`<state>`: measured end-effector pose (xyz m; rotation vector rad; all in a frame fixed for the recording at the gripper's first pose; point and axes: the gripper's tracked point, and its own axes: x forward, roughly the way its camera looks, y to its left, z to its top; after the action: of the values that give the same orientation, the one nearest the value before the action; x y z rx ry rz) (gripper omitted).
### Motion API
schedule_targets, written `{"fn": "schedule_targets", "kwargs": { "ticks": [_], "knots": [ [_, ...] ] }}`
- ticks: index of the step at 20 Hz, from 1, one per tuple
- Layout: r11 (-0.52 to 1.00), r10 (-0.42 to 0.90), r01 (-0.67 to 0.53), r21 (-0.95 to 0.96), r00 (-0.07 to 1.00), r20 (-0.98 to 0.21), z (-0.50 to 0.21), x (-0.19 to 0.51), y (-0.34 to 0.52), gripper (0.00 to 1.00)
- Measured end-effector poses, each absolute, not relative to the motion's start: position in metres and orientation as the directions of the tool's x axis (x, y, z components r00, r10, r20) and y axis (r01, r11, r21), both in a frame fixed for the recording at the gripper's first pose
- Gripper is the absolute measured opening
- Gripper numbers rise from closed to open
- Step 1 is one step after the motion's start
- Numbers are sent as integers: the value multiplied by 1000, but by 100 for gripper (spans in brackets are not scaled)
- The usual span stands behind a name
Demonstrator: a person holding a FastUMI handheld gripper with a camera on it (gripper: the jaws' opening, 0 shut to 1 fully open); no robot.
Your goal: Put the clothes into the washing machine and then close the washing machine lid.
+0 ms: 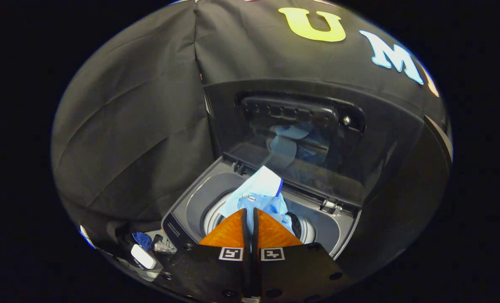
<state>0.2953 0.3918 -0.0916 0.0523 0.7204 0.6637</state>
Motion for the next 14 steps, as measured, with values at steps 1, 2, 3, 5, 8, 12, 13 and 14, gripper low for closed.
{"fn": "schedule_targets", "kwargs": {
  "ticks": [1, 2, 3, 5, 8, 12, 13, 14],
  "knots": [
    [798, 576, -538, 270, 552, -603, -96, 294, 390, 1],
    [801, 573, -532, 275, 546, -611, -100, 292, 389, 2],
    [803, 571, -525, 282, 541, -618, -104, 290, 388, 2],
    [804, 570, -518, 291, 534, -624, -107, 287, 387, 2],
    [806, 567, -516, 290, 533, -628, -108, 286, 385, 1],
    [813, 558, -504, 292, 531, -638, -111, 283, 383, 2],
    [816, 554, -502, 288, 534, -639, -112, 283, 382, 2],
    [817, 552, -500, 286, 535, -640, -112, 282, 381, 2]
  ]
}}
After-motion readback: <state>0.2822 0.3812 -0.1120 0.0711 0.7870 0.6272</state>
